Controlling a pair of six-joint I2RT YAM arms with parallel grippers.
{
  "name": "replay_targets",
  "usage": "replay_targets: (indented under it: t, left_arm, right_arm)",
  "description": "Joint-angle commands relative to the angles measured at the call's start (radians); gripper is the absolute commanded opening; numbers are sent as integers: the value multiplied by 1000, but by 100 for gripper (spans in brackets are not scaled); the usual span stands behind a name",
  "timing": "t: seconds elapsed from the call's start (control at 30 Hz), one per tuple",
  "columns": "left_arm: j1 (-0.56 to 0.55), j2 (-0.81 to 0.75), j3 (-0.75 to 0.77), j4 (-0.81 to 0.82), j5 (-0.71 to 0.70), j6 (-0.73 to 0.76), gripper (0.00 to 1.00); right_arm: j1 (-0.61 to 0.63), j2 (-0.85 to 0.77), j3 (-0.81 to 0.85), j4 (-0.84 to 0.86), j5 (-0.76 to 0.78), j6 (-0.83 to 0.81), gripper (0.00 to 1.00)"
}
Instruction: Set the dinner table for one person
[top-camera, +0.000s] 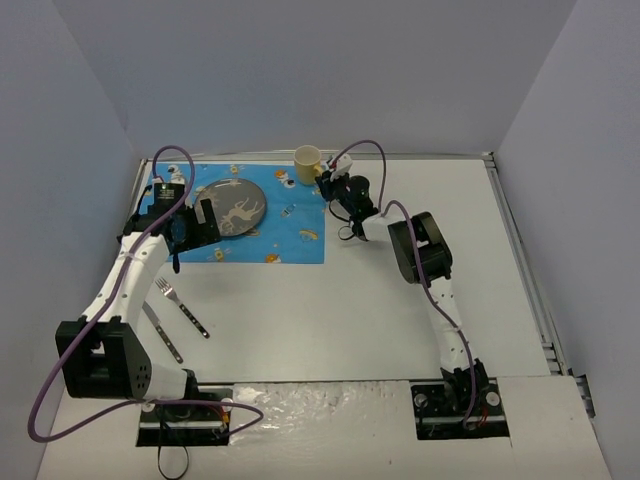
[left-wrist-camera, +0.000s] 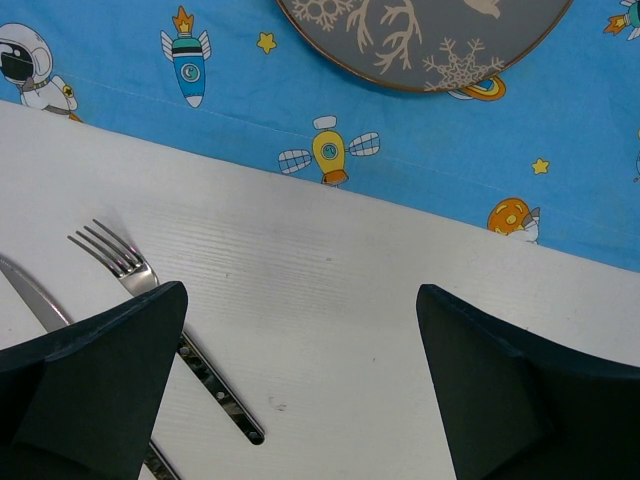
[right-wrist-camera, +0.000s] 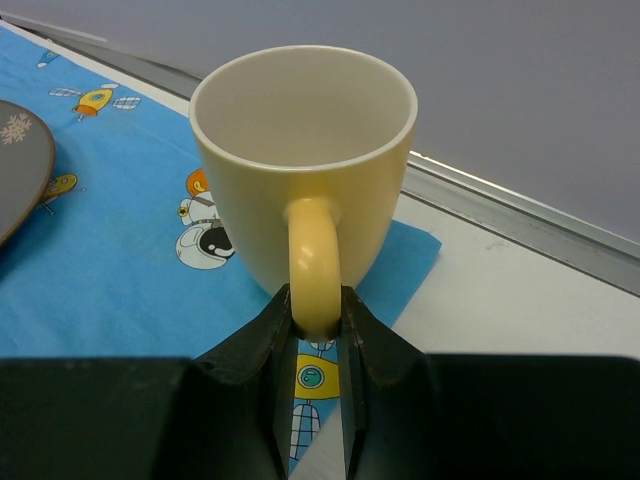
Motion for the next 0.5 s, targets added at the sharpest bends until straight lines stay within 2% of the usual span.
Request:
replay_targets:
  t: [0.0,0.2,0.37,0.47]
  left_arm:
    - [-7,-5,12,21,-15,15,97]
    - [-9,-3,14,19,-15,15,97]
    - [-7,-2,15,16,-39,9,97]
    - [-7,-6,17,9,-54,4,97]
  right_arm:
    - [-2,-112,-29,89,5,-14,17]
    - [-2,-150,-80,104,15,-16,61]
    - [-17,-242,-193,107,38,-17,75]
    - [-39,-367,-286,82,54,-15,80]
